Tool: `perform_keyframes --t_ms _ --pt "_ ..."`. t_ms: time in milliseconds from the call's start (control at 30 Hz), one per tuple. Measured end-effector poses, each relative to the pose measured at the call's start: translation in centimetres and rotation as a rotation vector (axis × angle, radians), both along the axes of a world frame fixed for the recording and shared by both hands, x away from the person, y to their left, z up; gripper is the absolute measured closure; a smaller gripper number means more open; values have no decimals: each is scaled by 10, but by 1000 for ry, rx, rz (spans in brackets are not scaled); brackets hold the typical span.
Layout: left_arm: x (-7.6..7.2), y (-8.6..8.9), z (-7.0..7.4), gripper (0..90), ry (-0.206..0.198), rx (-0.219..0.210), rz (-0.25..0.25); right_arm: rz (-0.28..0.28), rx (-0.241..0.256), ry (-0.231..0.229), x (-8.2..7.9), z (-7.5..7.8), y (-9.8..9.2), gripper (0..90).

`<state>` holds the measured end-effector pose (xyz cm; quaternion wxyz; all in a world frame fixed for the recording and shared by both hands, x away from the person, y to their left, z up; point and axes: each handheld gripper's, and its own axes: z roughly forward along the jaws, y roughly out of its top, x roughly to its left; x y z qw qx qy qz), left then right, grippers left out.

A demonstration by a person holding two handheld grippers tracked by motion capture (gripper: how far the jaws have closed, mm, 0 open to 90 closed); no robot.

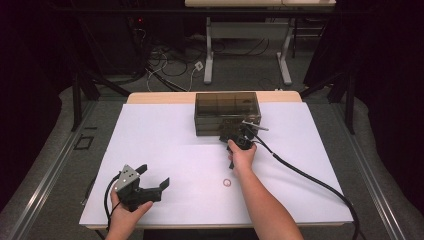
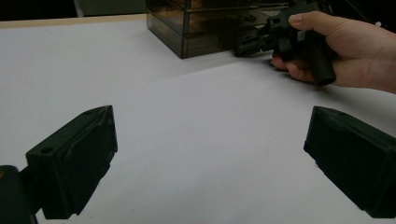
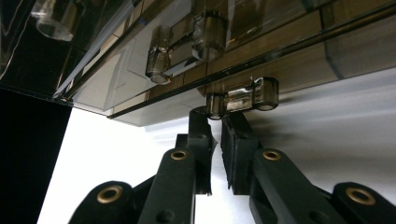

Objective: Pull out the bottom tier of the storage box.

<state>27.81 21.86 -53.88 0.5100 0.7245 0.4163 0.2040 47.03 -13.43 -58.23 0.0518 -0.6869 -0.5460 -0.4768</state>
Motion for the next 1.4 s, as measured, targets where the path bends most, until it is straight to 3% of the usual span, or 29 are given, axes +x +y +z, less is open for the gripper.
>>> perform_keyframes --t_ms 767,1033,1400 --pt "0 -1 0 25 -3 10 0 3 28 1 -10 -1 -1 832" --pt "0 -2 -1 25 6 2 0 15 3 -10 -13 -1 -1 833" --pt "0 -2 -1 25 4 7 -2 16 15 -12 -17 -2 -2 833"
